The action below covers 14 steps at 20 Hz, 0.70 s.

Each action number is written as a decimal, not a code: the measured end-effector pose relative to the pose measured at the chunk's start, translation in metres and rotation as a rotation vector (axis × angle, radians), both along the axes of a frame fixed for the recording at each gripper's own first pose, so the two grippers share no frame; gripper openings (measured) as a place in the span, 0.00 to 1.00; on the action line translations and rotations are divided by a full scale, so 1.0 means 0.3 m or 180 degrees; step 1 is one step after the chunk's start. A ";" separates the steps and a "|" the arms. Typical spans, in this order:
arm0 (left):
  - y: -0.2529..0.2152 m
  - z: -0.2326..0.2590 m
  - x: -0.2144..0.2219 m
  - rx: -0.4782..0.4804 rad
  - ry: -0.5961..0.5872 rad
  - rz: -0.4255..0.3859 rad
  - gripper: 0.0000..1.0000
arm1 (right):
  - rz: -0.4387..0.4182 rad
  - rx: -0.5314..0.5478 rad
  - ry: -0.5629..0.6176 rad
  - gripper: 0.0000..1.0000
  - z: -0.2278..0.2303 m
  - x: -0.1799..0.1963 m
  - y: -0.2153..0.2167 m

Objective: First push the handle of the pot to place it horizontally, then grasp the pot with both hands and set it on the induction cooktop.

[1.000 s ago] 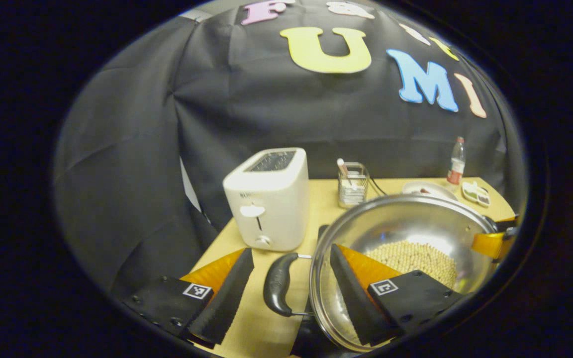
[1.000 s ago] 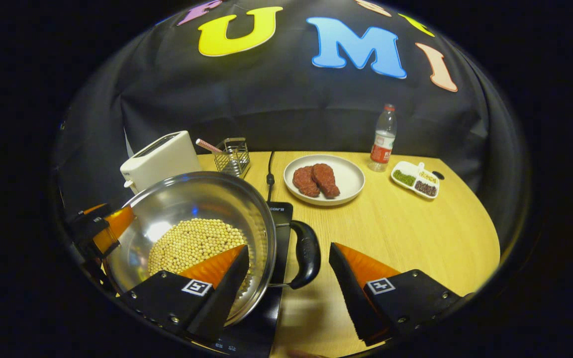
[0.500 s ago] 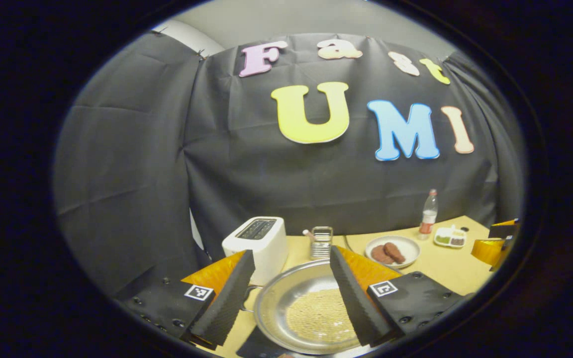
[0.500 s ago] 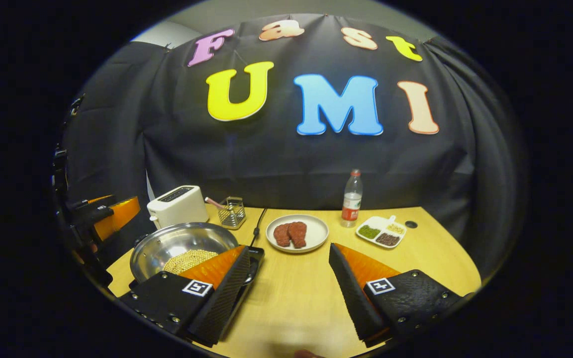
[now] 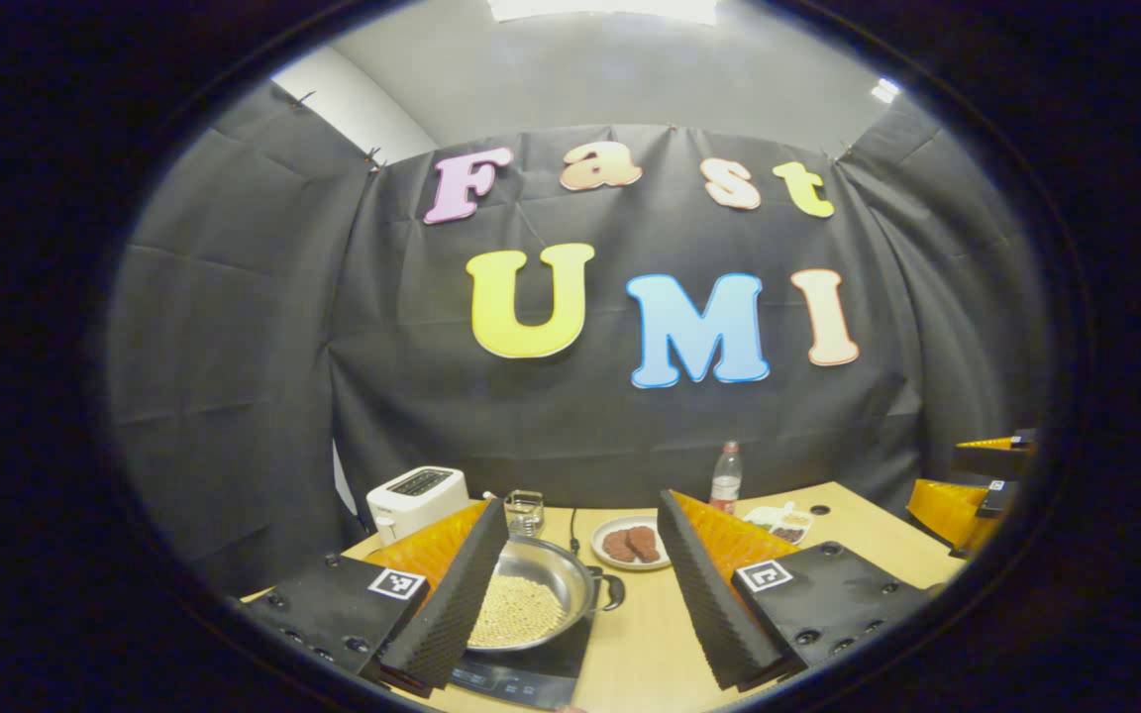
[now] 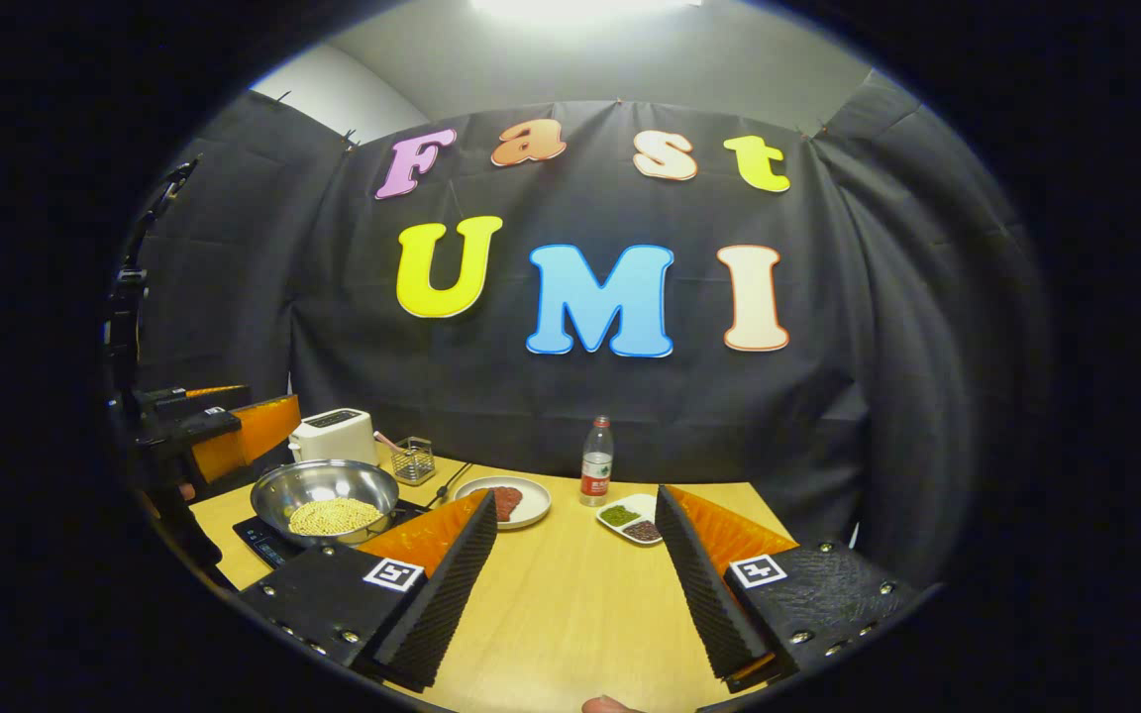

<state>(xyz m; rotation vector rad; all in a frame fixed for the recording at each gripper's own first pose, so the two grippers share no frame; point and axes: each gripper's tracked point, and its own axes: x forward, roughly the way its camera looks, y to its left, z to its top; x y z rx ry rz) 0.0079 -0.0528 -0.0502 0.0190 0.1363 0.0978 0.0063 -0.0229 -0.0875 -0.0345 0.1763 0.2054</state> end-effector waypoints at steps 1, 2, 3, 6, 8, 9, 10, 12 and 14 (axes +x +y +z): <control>-0.051 0.024 -0.024 0.0024 -0.0025 -0.0051 0.98 | -0.0036 0.0030 -0.0012 0.96 0.021 -0.019 -0.045; -0.092 0.056 -0.043 0.0051 -0.0055 -0.0095 0.98 | -0.0064 0.0076 -0.0037 0.96 0.047 -0.040 -0.082; -0.125 0.083 -0.060 0.0069 -0.0091 -0.0139 0.98 | -0.0092 0.0121 -0.0074 0.96 0.074 -0.059 -0.115; -0.187 0.148 -0.096 0.0080 -0.0164 -0.0246 0.92 | -0.0172 0.0195 -0.0178 0.97 0.140 -0.100 -0.181; -0.186 0.172 -0.117 0.0112 -0.0197 -0.0287 0.91 | -0.0196 0.0228 -0.0230 0.98 0.170 -0.120 -0.194; -0.180 0.186 -0.122 0.0118 -0.0223 -0.0287 1.00 | -0.0229 0.0243 -0.0266 0.98 0.184 -0.122 -0.198; -0.169 0.203 -0.128 0.0123 -0.0249 -0.0285 0.90 | -0.0273 0.0246 -0.0278 0.98 0.191 -0.127 -0.207; -0.127 0.231 -0.140 0.0155 -0.0316 -0.0229 0.90 | -0.0297 0.0257 -0.0334 0.98 0.211 -0.140 -0.202; -0.090 0.242 -0.152 0.0175 -0.0361 -0.0163 0.91 | -0.0324 0.0246 -0.0378 0.98 0.224 -0.143 -0.204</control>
